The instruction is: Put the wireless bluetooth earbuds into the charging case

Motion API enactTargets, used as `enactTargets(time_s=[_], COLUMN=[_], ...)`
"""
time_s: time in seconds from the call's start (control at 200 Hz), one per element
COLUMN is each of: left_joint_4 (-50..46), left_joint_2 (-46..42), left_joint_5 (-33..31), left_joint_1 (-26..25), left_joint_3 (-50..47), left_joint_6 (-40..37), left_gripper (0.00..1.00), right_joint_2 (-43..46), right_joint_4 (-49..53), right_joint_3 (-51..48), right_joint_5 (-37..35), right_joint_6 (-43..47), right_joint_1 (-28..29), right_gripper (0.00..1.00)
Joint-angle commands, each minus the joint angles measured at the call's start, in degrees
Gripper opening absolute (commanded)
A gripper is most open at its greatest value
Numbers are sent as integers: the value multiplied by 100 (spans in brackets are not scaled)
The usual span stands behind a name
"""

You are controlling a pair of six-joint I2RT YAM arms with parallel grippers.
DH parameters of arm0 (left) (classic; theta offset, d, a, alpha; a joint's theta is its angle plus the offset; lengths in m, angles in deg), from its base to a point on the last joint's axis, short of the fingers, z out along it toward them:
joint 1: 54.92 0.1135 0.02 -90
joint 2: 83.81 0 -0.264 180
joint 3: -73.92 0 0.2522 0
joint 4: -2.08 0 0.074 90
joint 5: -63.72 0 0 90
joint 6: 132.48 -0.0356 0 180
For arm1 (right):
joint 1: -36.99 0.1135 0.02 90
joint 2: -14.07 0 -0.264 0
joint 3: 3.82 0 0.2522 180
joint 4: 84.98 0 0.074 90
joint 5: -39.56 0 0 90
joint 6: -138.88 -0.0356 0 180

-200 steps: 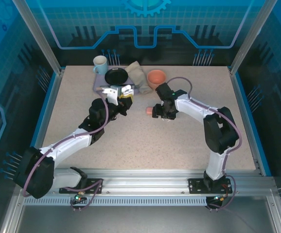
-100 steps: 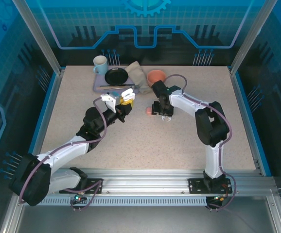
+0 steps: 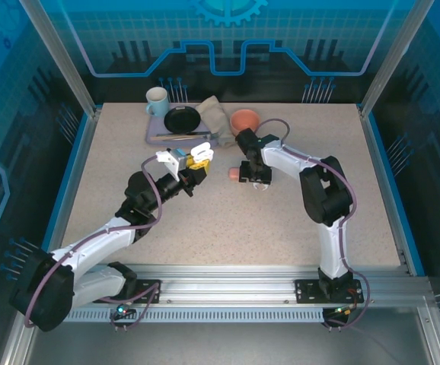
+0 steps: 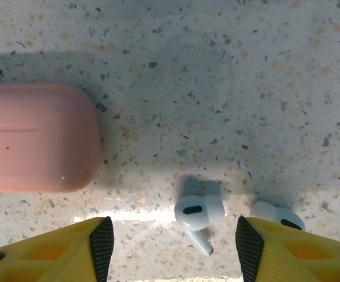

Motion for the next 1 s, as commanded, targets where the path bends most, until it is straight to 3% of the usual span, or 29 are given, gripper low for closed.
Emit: enactTargets(time_s=[0.0, 0.995], left_joint_4=[75, 17], left_joint_2=[-126, -76], left_joint_5=[187, 232], left_joint_1=[-40, -37], left_joint_3=[8, 66], left_joint_6=[-122, -116], left_gripper=[0, 0], right_joint_2=[-180, -348], right_joint_4=[92, -5], right_joint_3=[203, 88], right_joint_5=[-17, 227], right_joint_6=[161, 545], right_joint_1=[-19, -128], right_gripper=[60, 55])
